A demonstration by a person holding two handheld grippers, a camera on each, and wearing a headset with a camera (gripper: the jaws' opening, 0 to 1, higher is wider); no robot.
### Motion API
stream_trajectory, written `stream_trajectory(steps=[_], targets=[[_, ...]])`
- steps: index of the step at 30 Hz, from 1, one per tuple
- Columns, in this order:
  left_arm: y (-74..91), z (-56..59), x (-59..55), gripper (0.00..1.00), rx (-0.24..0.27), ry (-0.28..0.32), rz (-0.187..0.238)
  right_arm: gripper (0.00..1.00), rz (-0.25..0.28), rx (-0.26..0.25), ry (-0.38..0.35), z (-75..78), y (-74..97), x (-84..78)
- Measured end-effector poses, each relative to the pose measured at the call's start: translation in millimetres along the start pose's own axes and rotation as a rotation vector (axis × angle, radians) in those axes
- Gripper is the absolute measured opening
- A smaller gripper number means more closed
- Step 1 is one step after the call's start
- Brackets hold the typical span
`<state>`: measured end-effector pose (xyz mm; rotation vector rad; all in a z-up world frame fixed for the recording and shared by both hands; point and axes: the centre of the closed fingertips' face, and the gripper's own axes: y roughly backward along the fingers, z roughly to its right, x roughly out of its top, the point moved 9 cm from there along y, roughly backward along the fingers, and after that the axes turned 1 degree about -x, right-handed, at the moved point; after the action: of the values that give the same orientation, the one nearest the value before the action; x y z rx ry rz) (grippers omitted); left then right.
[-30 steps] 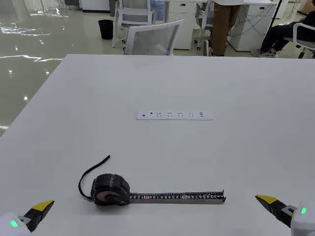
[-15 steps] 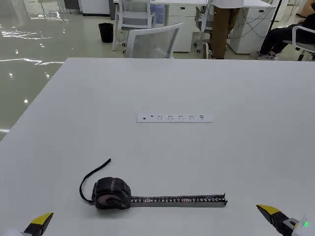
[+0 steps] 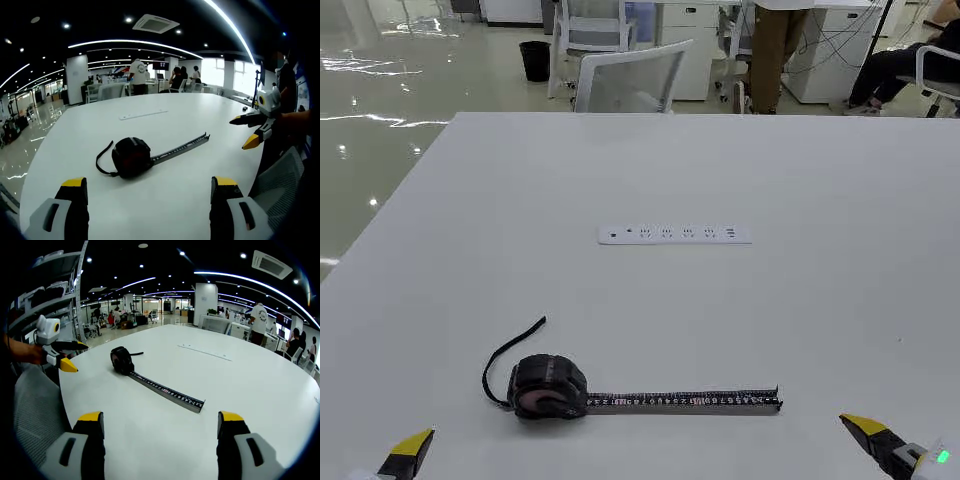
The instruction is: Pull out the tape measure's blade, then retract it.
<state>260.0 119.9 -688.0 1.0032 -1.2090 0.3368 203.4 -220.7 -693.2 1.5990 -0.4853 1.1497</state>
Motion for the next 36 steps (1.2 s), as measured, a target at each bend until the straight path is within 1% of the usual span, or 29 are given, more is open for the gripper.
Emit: stream_trajectory(steps=[5,6,10,12,16,19,24,27,28,29,31,36], targets=[[0.0,-2.7,-0.9,1.0,0.045,0.03,-0.005,0.95,-0.002,-0.002,-0.003,-0.1,-0.7,-1.9],[0.1,-4.2,-1.3,1.0,0.062,0.03,-0.008,0.95,-0.001,-0.002,-0.004,-0.1,-0.7,-2.3],[-2.4,-5.6,-1.4,1.0,0.079,0.046,-0.013,0.95,-0.008,-0.001,-0.001,0.5,-0.6,-4.4],[-3.6,-7.1,-1.3,1.0,0.102,0.052,-0.013,0.94,-0.012,0.0,0.0,1.4,-0.8,-4.8],[-7.1,-6.2,0.8,1.0,0.113,0.059,-0.012,0.93,-0.01,0.003,0.006,4.5,-2.2,-3.9],[-11.3,-5.4,2.1,1.0,0.12,0.059,-0.012,0.91,0.017,0.012,0.047,8.1,-4.4,-0.8],[-13.2,-5.0,3.0,1.0,0.124,0.062,-0.009,0.9,0.009,0.012,0.046,10.3,-5.5,-1.2],[-15.0,-4.3,4.1,1.0,0.129,0.065,-0.009,0.88,0.0,0.017,0.042,13.1,-7.5,-1.4],[-20.8,-2.4,7.2,1.0,0.155,0.062,0.004,0.88,-0.002,0.032,0.067,22.9,-11.9,-2.5],[-26.3,-1.9,6.8,1.0,0.163,0.081,-0.001,0.86,-0.012,0.054,0.1,31.0,-14.5,-2.6],[-28.9,-1.1,6.1,1.0,0.17,0.084,-0.004,0.82,-0.019,0.079,0.126,35.9,-16.1,-4.1],[-35.3,-1.9,4.8,1.0,0.196,0.092,-0.007,0.74,-0.03,0.113,0.168,49.3,-21.1,-4.6]])
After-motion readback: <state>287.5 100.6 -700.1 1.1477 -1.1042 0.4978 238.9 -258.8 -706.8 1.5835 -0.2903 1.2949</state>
